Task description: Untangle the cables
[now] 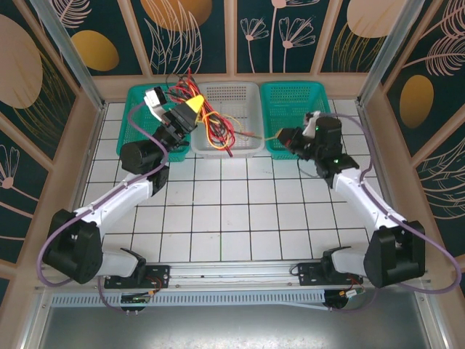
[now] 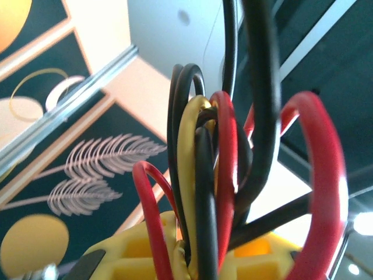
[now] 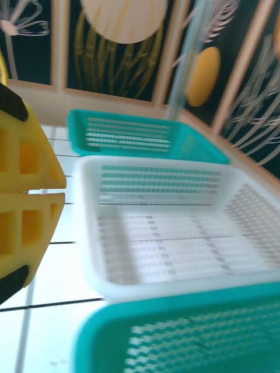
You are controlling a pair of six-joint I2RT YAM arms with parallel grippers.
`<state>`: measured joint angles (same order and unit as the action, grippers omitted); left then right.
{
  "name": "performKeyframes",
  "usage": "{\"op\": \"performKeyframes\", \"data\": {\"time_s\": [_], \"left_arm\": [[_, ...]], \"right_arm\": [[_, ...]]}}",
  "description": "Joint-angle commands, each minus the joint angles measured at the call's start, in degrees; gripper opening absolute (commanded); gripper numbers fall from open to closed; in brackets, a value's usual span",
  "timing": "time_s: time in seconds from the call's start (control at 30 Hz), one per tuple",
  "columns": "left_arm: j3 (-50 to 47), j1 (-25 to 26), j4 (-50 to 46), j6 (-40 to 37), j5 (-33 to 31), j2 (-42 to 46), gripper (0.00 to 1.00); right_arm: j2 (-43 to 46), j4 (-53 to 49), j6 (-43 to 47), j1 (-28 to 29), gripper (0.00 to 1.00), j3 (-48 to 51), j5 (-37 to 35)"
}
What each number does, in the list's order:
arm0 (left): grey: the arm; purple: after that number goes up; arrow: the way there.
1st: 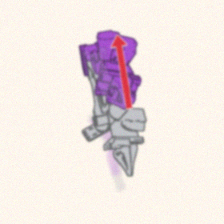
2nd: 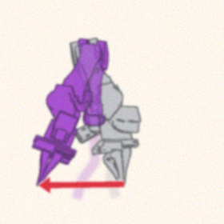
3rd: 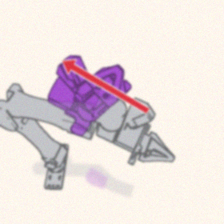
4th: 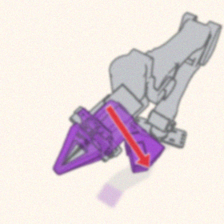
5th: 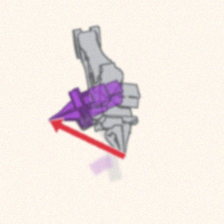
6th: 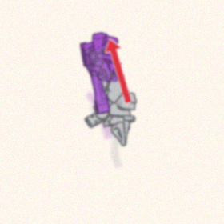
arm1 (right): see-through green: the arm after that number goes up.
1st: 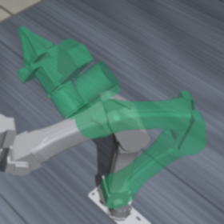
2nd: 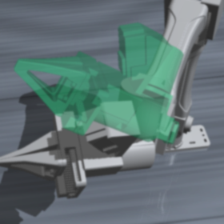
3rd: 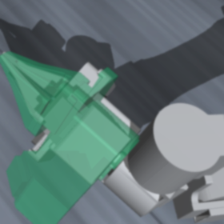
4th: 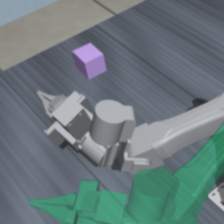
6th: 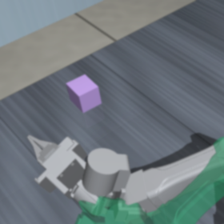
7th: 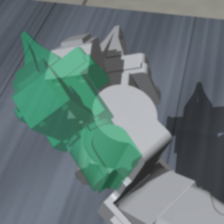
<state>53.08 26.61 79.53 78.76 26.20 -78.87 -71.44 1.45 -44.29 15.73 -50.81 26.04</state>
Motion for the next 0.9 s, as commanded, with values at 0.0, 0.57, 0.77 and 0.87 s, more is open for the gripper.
{"op": "performKeyframes", "data": {"time_s": [0.0, 0.57, 0.77, 0.87], "left_arm": [[5.0, -1.1, 7.0, -0.8, -13.0, 0.6, 0.0], [-6.7, -0.6, -28.7, -54.9, -57.7, 11.7, 0.0], [-15.5, -0.5, -34.8, -49.9, -50.2, 18.1, 0.0], [-20.4, -0.5, -33.6, -42.7, -40.7, 20.7, 0.0]], "right_arm": [[4.7, 3.1, -2.2, 3.8, 0.0, 7.0, -6.5], [28.0, -4.7, 2.0, 7.1, 0.0, 3.6, -12.9], [23.4, -8.8, 4.3, -7.9, 0.0, -12.4, -4.5], [19.2, -11.4, 4.6, -13.8, 0.0, -17.8, -2.1]]}}
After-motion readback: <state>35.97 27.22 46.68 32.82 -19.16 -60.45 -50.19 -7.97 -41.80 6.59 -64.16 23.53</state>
